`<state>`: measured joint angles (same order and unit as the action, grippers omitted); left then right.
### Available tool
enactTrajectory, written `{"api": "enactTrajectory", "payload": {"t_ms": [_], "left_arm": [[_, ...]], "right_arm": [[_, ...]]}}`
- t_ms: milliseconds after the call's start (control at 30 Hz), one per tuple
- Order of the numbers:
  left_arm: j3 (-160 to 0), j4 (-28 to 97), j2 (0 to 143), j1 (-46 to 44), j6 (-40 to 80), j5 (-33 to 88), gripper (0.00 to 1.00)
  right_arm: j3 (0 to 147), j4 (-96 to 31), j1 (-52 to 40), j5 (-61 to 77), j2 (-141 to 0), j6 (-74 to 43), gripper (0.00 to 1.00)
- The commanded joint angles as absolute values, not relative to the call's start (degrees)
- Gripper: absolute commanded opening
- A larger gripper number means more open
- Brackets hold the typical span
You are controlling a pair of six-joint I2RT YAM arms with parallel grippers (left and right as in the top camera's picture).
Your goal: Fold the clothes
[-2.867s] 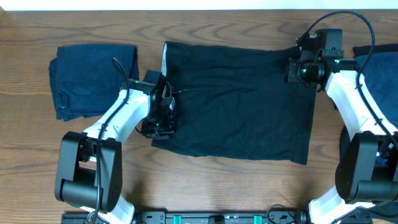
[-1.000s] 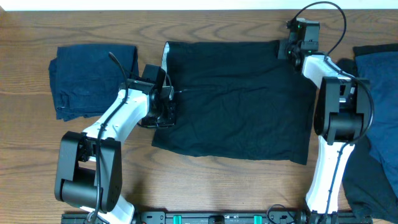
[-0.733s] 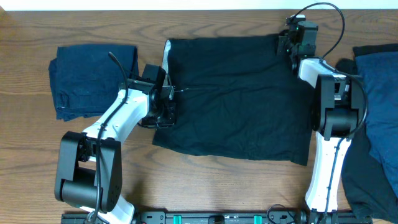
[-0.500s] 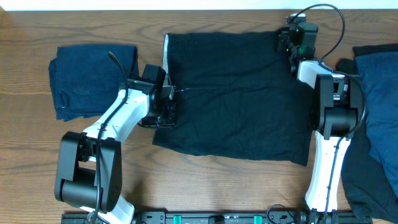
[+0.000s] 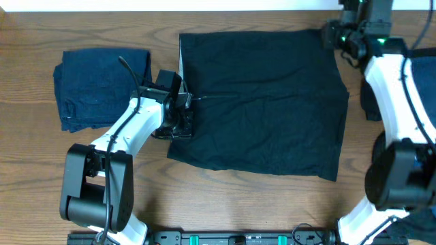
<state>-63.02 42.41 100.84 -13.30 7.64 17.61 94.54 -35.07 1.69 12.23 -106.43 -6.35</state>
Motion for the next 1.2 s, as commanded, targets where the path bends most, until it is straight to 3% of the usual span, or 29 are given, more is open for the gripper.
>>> {"api": "enactTrajectory", "payload": {"t_ms": [0,200,433,833,1167], "left_arm": [[-62.83,42.76,100.86,-13.47,7.57,17.28,0.42],[-62.85,42.85,100.86,-13.47,7.57,17.28,0.47],[-62.83,43.59,100.86,-13.47,7.55,17.26,0.48],[-62.83,43.57,100.86,-13.47,7.53,17.26,0.48],[-62.83,43.35,100.86,-13.47,7.53,17.26,0.48]], "right_arm": [[93.56,-42.28,1.85,12.82,-108.16,-6.55,0.05],[89.17,-46.19,1.87,7.33,-110.96,-6.61,0.01],[83.57,-33.06,1.98,2.83,-114.8,-6.61,0.01],[82.91,-27.79,1.98,-0.6,-126.43,-7.68,0.01],[82.91,-14.57,1.91,-1.91,-133.12,-7.66,0.01]]}}
